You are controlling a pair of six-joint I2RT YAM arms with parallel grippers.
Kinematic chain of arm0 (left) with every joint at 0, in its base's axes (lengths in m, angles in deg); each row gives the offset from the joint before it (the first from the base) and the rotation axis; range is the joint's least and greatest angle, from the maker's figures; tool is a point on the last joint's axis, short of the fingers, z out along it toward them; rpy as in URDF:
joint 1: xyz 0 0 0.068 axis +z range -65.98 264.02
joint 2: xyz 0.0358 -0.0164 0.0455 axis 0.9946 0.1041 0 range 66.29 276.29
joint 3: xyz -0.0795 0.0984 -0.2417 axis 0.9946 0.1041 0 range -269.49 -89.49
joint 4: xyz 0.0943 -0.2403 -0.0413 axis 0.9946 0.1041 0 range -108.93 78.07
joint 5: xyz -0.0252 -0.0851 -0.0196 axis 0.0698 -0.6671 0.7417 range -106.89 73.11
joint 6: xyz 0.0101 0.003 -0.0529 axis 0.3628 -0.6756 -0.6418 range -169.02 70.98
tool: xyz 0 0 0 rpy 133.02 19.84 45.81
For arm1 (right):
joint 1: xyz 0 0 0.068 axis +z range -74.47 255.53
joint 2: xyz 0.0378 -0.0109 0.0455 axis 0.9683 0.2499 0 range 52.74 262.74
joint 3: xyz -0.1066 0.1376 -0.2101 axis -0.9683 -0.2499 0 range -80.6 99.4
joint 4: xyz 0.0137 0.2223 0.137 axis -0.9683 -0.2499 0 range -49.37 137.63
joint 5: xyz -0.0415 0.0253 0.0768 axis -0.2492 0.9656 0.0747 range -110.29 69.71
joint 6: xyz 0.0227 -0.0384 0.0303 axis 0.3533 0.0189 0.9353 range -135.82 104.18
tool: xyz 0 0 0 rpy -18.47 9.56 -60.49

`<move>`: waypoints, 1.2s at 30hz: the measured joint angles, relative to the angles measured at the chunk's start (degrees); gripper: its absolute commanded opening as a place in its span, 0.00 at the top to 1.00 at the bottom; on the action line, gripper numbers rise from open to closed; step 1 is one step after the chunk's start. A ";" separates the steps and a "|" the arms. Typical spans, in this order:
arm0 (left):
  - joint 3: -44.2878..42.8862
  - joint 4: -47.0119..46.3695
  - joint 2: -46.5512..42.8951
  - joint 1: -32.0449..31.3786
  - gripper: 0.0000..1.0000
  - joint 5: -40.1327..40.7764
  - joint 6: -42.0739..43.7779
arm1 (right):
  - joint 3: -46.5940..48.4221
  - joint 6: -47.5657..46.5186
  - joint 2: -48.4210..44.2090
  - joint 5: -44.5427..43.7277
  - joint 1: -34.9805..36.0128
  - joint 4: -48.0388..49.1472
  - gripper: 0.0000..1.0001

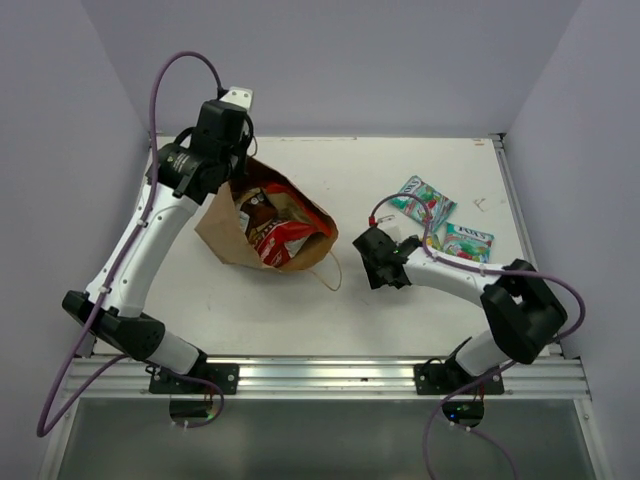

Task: Place the snacks into the paper bag
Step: Pick up the snack from the center of the board.

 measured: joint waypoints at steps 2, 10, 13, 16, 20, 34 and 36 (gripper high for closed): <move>0.98 0.20 -1.18 0.00 1.00 -0.70 0.00 | 1.60 0.61 3.98 -0.66 0.04 -1.22 0.03; 4.44 0.42 -4.76 0.00 1.00 -1.86 0.00 | 7.98 4.26 11.67 -4.85 0.28 -6.56 0.04; 4.98 0.31 -5.25 0.00 1.00 -1.99 0.02 | 9.92 4.96 13.75 -6.29 0.33 -8.70 0.05; 5.25 0.28 -5.51 0.00 1.00 -1.99 0.02 | 12.07 5.51 16.04 -7.52 0.33 -10.47 0.07; 5.29 0.28 -5.68 0.00 1.00 -2.01 0.04 | 14.78 5.73 18.82 -9.09 0.33 -12.68 0.20; 6.36 -0.07 -6.69 0.00 1.00 -1.95 0.07 | 15.15 2.95 21.22 -5.27 -1.81 -12.35 1.00; 6.69 -0.11 -6.88 0.00 1.00 -1.77 0.07 | 15.15 1.86 20.76 -3.85 -1.42 -11.54 1.00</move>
